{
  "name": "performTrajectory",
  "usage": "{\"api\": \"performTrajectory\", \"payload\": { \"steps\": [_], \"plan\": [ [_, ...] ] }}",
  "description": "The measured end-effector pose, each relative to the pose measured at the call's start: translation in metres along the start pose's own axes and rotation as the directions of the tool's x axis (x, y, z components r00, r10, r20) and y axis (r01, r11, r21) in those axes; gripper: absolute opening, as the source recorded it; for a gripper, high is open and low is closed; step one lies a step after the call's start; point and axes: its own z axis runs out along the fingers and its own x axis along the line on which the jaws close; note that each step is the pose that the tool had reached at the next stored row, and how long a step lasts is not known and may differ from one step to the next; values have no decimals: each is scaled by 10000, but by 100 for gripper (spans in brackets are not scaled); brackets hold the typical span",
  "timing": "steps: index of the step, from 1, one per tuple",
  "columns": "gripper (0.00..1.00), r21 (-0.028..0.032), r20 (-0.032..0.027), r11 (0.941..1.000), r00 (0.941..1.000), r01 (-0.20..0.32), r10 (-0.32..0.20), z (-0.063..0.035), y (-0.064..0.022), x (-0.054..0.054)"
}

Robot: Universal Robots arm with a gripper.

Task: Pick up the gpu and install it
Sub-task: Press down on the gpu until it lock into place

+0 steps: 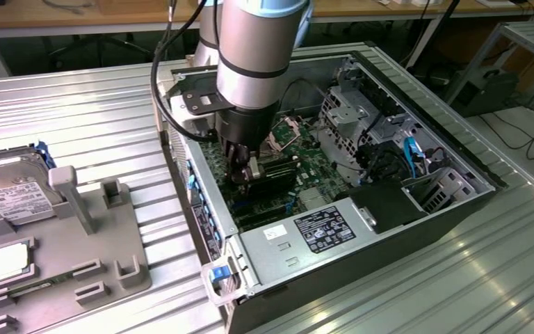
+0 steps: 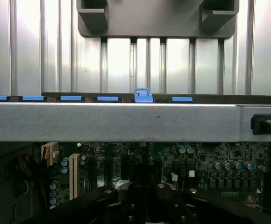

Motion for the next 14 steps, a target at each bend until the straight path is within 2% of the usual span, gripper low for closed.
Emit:
{"api": "performTrajectory", "payload": {
  "steps": [4, 7, 9, 14],
  "plan": [
    [11, 7, 16, 10000, 10000, 8, -8, -16, -1, -2],
    [11, -3, 1, 10000, 10000, 7, -7, -105, 2, -2],
    [11, -3, 1, 10000, 10000, 8, -8, -126, 3, -2],
    [11, -3, 2, 10000, 10000, 7, -7, -127, 3, -2]
  ]
}}
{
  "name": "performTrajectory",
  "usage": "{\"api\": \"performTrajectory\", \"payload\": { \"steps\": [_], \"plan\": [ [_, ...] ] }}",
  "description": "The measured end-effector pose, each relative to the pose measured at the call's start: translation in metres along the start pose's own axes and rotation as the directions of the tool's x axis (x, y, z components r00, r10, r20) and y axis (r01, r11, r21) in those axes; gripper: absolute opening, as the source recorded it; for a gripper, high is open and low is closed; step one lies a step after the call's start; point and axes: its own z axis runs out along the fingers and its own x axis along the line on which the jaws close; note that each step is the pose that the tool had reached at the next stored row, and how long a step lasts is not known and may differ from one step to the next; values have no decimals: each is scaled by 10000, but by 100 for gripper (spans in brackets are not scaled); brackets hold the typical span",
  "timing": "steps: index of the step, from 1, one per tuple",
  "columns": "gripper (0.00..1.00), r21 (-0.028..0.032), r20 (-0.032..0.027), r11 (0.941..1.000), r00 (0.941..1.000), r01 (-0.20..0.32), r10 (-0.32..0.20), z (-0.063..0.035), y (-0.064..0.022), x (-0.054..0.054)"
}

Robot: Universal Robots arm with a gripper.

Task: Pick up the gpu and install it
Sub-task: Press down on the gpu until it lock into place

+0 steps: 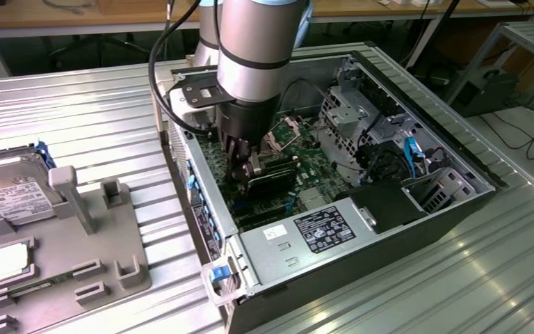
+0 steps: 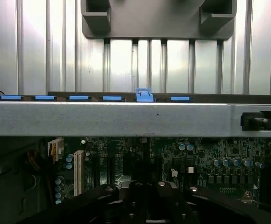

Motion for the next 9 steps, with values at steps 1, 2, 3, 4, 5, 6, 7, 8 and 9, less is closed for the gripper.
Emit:
{"api": "performTrajectory", "payload": {
  "steps": [1, 2, 3, 4, 5, 6, 7, 8, 9],
  "plan": [
    [11, -1, -1, 10000, 10000, 0, 0, -1, 0, 0],
    [11, 0, -1, 10000, 10000, 0, 0, 0, 0, 0],
    [11, 0, -1, 10000, 10000, 0, 0, 0, 0, 0],
    [11, 0, -1, 10000, 10000, 0, 0, -1, 0, 0],
    [11, 0, -1, 10000, 10000, 0, 0, 0, 0, 0],
    [11, 0, -1, 10000, 10000, 0, 0, 0, 0, 0],
    [11, 0, -1, 10000, 10000, 0, 0, 0, 0, 0],
    [11, 0, -1, 10000, 10000, 0, 0, -1, 0, 0],
    [11, -1, -1, 10000, 10000, 0, 0, -1, 0, 0]
  ]
}}
